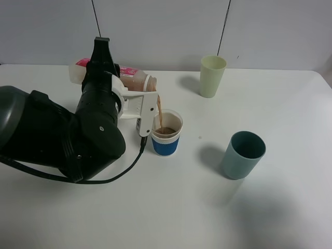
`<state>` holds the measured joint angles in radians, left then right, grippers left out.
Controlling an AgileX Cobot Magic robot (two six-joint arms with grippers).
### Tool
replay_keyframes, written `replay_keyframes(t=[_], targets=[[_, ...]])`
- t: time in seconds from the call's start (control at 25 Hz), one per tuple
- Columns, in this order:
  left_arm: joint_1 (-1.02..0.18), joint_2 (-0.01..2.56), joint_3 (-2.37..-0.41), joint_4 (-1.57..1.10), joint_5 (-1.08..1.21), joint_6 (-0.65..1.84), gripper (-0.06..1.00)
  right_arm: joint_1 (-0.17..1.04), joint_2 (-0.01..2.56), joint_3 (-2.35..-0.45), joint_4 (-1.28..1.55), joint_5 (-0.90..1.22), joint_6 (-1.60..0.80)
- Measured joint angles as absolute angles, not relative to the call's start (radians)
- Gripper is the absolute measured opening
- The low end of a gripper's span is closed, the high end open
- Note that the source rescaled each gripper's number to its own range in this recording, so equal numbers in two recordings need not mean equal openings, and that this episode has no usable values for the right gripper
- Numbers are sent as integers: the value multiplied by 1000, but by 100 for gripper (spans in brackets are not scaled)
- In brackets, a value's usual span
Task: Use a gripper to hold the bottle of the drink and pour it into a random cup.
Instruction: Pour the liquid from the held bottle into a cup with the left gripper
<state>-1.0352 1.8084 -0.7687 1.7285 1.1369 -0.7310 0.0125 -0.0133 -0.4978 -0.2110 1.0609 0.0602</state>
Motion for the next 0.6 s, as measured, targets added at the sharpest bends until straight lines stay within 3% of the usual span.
replay_keyframes(t=[0.6], targets=[[-1035, 1808, -769, 1729, 1138, -685, 0, 13, -13, -498, -211, 1061, 60]])
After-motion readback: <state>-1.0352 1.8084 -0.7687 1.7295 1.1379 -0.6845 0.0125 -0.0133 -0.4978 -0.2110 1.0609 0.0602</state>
